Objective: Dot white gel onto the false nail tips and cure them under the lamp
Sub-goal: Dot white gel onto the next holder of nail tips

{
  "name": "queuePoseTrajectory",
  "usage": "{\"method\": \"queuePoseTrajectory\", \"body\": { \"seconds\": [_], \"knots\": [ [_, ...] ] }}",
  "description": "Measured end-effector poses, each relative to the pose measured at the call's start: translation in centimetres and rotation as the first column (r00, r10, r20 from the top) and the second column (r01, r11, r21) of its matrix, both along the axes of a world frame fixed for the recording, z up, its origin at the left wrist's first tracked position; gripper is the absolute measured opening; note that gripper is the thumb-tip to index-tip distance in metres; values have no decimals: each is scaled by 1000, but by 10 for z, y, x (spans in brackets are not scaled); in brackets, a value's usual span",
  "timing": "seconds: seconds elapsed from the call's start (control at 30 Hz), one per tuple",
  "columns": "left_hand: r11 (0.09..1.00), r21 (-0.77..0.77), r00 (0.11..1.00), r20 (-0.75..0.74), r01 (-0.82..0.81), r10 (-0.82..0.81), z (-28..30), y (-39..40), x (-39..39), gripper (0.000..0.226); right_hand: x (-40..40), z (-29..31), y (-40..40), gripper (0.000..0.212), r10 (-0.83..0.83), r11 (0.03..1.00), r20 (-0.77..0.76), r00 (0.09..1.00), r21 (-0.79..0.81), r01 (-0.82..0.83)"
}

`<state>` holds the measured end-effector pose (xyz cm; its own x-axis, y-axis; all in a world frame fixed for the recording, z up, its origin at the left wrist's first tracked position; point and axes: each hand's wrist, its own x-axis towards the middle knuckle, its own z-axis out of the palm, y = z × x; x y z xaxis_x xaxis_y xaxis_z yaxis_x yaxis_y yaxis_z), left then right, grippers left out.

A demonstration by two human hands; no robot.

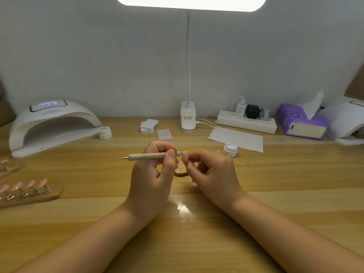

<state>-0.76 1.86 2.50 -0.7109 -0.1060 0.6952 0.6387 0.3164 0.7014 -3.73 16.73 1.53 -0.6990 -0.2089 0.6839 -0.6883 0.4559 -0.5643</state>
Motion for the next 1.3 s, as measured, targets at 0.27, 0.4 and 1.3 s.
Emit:
{"method": "queuePoseTrajectory", "body": {
  "seconds": [0.27,0.4,1.3],
  "knots": [
    [998,59,999,-33,-26,28,1,0,-1,12,0,2,-2,10,-28,1000,-10,1000,-9,28],
    [986,149,997,25,-71,68,-2,-2,-6,8,0,3,-10,10,-43,999,66,997,22,42],
    [981,173,982,180,-85,53,-9,-5,-12,16,-34,23,64,43,-599,767,-19,800,271,581]
  ]
}}
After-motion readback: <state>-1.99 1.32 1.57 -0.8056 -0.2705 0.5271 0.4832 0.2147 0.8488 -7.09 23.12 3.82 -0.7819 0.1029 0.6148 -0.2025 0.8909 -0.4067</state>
